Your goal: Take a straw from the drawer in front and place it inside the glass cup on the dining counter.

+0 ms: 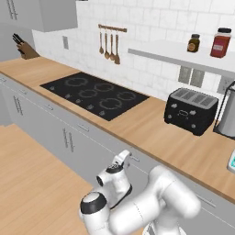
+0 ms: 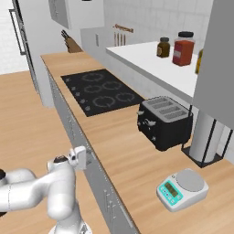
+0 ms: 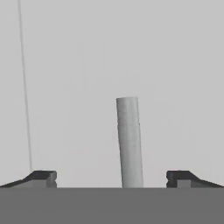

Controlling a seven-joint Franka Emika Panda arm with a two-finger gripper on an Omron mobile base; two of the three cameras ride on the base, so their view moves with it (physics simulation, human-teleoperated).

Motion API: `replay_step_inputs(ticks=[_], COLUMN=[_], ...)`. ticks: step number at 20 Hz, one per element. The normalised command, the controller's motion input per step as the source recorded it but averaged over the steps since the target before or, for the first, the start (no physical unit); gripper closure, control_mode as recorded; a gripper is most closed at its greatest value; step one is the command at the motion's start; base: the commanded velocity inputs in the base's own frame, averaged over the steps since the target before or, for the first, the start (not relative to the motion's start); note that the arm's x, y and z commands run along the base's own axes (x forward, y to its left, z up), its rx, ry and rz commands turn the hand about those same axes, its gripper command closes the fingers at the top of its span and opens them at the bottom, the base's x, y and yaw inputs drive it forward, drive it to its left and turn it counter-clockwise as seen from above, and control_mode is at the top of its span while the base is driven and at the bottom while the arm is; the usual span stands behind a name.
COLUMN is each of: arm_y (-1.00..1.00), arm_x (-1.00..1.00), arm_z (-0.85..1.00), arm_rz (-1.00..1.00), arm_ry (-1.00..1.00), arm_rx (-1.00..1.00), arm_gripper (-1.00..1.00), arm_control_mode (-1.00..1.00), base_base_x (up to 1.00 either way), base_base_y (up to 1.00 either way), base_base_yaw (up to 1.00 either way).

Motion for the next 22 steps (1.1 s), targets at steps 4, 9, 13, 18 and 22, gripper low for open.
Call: replay_step_inputs(ticks=[4, 9, 13, 18, 22], arm_y=[0.00, 0.00, 0.00, 0.00, 0.00], arm_x=[0.73, 0.53, 0.35, 0.06, -0.01], arm_z=[-0.05, -0.36, -0.48, -0.28, -0.16], arm_rz=[0.00, 0.00, 0.00, -0.02, -0.02], arm_ry=[0.00, 0.01, 0.02, 0.00, 0.00], arm_rx=[0.00, -0.02, -0.06, -0.07, -0.06], arm_gripper=[-1.00, -1.00, -1.00, 1.00, 1.00], arm_control_mode=[-1.00, -1.00, -1.00, -1.00, -1.00], base_base_x=[0.00, 0.00, 0.00, 0.00, 0.00], base_base_y=[0.00, 0.00, 0.00, 0.00, 0.00], base_base_yaw=[0.00, 0.00, 0.00, 0.00, 0.00])
